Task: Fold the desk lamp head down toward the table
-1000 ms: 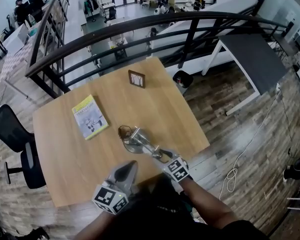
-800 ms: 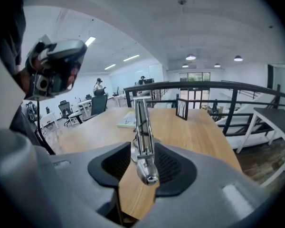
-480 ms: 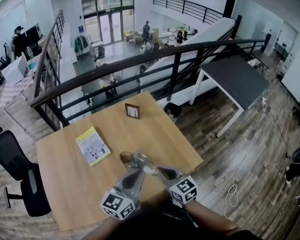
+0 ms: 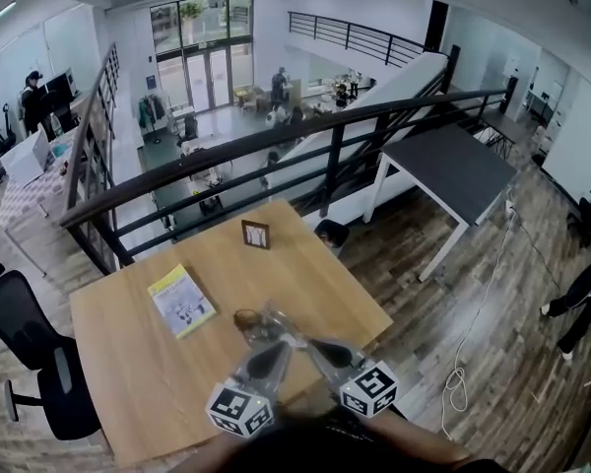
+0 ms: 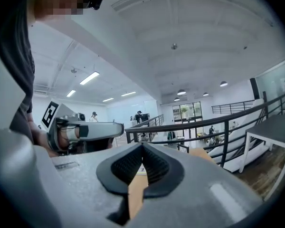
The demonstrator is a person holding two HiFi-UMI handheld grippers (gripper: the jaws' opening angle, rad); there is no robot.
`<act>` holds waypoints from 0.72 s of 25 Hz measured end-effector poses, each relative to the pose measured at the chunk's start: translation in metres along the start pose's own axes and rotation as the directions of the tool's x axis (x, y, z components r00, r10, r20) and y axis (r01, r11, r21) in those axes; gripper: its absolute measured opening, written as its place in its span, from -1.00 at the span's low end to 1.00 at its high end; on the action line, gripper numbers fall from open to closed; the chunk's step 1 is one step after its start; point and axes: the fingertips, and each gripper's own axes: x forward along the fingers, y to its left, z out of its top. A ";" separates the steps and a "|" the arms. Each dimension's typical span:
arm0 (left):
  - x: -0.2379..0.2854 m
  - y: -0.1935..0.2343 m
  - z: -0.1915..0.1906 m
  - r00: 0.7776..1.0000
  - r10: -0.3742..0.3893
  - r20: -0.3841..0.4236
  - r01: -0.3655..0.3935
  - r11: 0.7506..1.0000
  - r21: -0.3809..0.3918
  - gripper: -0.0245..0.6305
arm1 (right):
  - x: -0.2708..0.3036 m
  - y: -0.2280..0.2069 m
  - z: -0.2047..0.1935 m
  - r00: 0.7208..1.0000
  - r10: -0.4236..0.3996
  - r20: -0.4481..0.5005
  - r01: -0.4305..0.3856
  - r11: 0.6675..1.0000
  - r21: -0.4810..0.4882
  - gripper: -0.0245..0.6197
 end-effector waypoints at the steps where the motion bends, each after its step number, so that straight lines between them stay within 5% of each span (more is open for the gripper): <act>1: -0.001 -0.002 0.002 1.000 0.006 0.012 -0.006 1.000 0.003 -0.92 | -0.003 0.003 0.003 1.000 0.004 0.009 -0.004 1.000 0.006 -0.91; 8: -0.008 -0.035 0.012 0.994 0.065 0.085 -0.068 0.997 0.031 -0.92 | -0.049 0.014 0.024 0.996 0.027 0.088 -0.032 0.998 0.057 -0.91; 18: -0.015 -0.153 -0.042 0.989 0.131 0.072 -0.132 0.991 0.008 -0.92 | -0.172 0.035 0.007 0.992 0.096 0.083 -0.099 0.995 0.027 -0.91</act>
